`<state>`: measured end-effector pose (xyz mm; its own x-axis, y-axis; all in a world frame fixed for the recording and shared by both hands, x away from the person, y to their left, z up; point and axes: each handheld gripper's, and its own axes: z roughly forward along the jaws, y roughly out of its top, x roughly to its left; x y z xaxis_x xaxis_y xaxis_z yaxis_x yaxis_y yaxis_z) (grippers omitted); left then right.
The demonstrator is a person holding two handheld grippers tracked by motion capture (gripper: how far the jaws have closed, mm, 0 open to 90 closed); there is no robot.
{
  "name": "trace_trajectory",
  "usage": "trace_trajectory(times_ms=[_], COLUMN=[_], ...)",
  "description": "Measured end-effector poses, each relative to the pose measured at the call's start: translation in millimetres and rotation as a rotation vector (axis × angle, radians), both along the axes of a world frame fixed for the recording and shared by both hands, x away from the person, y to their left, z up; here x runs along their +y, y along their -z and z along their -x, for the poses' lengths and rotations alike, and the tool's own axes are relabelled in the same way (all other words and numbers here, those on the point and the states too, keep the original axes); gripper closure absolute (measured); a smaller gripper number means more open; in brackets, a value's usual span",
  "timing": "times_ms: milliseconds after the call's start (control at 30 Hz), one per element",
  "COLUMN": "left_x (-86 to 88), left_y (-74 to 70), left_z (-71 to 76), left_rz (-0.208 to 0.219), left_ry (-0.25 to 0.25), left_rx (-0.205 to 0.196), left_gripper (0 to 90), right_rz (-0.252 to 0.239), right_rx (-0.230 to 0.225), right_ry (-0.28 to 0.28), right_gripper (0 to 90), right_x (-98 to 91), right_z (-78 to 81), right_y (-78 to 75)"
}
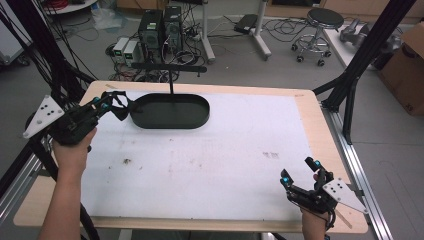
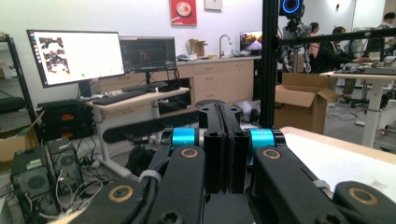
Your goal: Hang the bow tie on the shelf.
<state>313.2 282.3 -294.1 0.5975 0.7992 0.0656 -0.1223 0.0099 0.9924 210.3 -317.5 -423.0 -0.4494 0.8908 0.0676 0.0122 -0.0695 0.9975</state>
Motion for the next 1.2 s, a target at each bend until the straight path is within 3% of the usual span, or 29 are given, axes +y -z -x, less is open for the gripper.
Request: trace_trajectory(times_ms=[133, 300, 867, 1033, 1200], left_x=[-5.2, -12.7, -10.2, -3.6, 2.8], left_y=[-10.2, -14.9, -8.5, 1.5, 8.2], left_z=[-12.6, -31.2, -96.0, -122.4, -133.8], left_rz=[-0.001, -0.026, -0.029, -0.005, 0.012], left_ry=[0.019, 0.039, 0.068, 0.079, 0.072], left_rx=[-0.027, -0.028, -0.060, -0.059, -0.066], left_gripper=[88.2, 88.2, 88.2, 88.2, 88.2], right_rz=[0.011, 0.011, 0.020, 0.025, 0.028], right_rx=[-0.001, 0.000, 0.001, -0.001, -0.013], right_ry=[-0.004, -0.009, -0.041, -0.045, -0.047], right_gripper=[8.3, 8.3, 8.3, 8.2, 8.3], right_x=[0.5, 0.9, 6.4, 9.8, 10.7], right_z=[-1.6, -2.4, -6.9, -5.5, -4.6], right_y=[1.2, 1.1, -0.5, -2.7, -6.0])
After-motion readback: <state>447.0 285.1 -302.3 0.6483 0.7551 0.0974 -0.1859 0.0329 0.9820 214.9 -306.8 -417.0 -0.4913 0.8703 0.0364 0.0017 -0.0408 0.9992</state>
